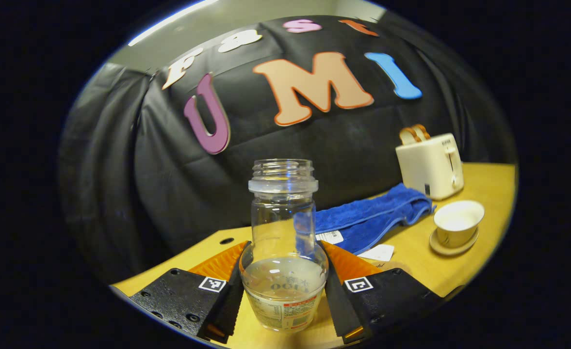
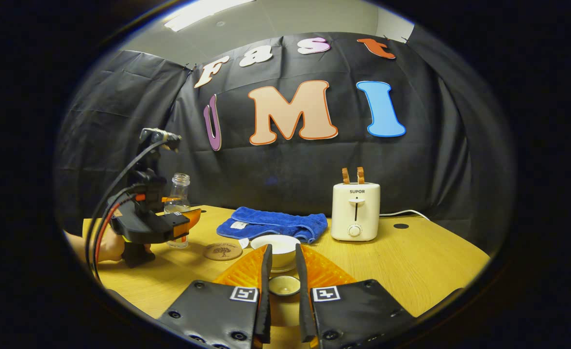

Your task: Open the teacup lid with one hand, grasp the water bottle and pour water into the teacup with the other hand; after pouring, place the water bottle on the coaster and then close the teacup lid.

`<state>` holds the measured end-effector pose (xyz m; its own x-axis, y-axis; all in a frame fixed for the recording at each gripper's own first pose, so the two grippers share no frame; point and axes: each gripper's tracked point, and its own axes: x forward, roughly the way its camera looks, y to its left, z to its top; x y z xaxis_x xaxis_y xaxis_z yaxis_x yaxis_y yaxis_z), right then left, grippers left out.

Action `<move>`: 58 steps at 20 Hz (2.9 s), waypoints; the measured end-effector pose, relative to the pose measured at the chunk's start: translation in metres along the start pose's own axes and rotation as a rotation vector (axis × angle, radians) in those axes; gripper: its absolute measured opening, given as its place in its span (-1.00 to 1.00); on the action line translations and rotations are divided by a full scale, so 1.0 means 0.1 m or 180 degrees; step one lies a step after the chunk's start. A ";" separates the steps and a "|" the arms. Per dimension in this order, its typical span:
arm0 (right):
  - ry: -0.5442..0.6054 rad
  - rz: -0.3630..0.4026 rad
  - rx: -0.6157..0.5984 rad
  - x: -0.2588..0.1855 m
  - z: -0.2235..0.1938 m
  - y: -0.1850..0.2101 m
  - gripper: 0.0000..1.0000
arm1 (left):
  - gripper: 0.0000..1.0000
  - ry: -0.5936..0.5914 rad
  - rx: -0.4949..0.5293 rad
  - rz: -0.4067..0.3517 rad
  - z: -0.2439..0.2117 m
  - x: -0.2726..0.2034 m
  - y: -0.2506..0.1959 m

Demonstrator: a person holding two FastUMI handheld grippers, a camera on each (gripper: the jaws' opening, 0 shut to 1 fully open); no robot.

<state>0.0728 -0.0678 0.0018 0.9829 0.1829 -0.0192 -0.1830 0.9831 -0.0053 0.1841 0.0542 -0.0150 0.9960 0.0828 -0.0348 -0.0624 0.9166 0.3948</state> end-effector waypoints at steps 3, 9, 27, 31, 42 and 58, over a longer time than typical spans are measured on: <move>-0.0012 -0.0105 -0.0003 -0.05 0.02 -0.19 -0.47 | 0.46 -0.0032 0.0808 -0.0115 0.01 0.09 -0.17; -0.0012 -0.0281 -0.0002 -0.08 0.03 -0.51 -0.48 | 0.46 -0.0037 0.2059 -0.0718 0.07 0.11 -0.81; -0.0015 -0.0266 -0.0007 -0.06 0.04 -0.54 -0.47 | 0.46 0.0194 0.3839 -0.1101 0.04 0.16 -0.99; -0.0014 -0.0264 -0.0007 -0.07 0.04 -0.54 -0.47 | 0.46 0.0220 0.4040 -0.1115 0.06 0.15 -0.99; -0.0009 -0.0259 -0.0005 -0.06 0.05 -0.53 -0.47 | 0.46 0.0186 0.4494 -0.1054 0.13 0.17 -0.96; -0.0009 -0.0267 -0.0004 -0.07 0.05 -0.56 -0.47 | 0.46 0.0093 0.5116 -0.0977 0.39 0.20 -0.94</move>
<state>0.0766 -0.1238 0.0073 0.9949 0.0999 -0.0159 -0.1000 0.9950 -0.0081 0.2127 -0.0454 -0.0171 0.9550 0.0090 -0.2965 0.2721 -0.4248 0.8635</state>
